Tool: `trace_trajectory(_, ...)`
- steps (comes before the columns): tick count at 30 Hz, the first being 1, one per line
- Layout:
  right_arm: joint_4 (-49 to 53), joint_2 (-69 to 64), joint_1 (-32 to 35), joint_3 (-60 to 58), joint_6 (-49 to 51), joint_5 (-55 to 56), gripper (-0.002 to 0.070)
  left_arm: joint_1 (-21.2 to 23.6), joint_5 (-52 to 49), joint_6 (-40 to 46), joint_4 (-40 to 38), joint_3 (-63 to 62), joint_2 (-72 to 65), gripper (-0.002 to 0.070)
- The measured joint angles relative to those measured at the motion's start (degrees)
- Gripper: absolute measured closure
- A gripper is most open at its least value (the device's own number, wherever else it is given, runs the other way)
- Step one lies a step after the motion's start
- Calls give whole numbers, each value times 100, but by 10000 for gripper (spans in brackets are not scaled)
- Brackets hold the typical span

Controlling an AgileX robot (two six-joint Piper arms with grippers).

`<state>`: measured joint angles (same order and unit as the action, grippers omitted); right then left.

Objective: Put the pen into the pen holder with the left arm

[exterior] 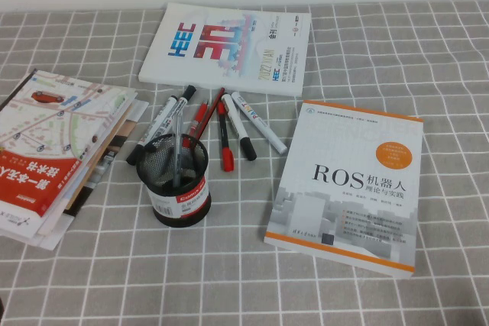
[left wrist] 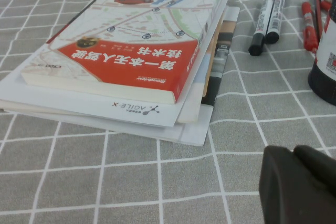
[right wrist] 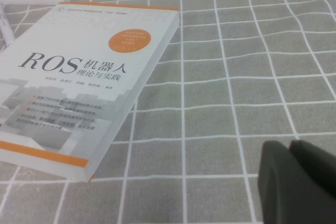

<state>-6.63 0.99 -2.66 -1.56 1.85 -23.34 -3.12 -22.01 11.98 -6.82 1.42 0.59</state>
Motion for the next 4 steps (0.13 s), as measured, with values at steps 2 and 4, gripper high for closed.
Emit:
trace_trajectory(2,0,0,0,0,0,0,691,0,0,0,0,0,0,676)
trace_trajectory(4,0,0,0,0,0,0,691,0,0,0,0,0,0,676)
